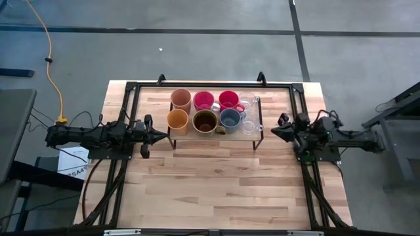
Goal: Stack small to large cups/mugs on shelf
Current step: Return to Home Position
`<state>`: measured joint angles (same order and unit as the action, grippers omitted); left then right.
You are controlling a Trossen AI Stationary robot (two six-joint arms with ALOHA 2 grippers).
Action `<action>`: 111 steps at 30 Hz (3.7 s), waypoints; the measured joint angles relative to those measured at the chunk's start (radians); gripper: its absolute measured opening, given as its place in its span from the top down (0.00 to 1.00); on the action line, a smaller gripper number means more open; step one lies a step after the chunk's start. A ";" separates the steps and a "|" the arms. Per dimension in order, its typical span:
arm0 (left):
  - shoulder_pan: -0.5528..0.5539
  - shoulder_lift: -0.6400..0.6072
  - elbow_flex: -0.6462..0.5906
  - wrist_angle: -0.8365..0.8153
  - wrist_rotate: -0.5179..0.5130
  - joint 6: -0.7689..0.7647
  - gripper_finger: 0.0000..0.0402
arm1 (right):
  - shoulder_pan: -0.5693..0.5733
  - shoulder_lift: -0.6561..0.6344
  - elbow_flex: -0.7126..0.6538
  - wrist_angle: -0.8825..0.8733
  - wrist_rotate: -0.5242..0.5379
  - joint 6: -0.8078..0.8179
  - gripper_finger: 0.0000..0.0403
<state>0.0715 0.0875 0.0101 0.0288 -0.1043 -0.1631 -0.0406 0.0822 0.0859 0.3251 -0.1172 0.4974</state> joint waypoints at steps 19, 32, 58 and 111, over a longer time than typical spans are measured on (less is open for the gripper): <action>0.000 0.000 0.000 -0.001 0.001 0.000 1.00 | -0.005 -0.050 -0.074 -0.299 0.203 -0.103 1.00; 0.000 0.002 0.001 -0.002 0.001 0.000 1.00 | -0.005 -0.006 -0.071 -0.291 0.207 -0.359 1.00; 0.000 0.002 0.001 0.000 0.001 0.000 1.00 | -0.005 -0.005 -0.072 -0.295 0.207 -0.315 1.00; 0.000 0.002 0.001 0.000 0.000 0.000 1.00 | -0.005 -0.004 -0.073 -0.294 0.208 -0.315 1.00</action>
<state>0.0715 0.0895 0.0109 0.0288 -0.1043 -0.1631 -0.0453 0.0780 0.0124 0.0313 0.0905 0.1822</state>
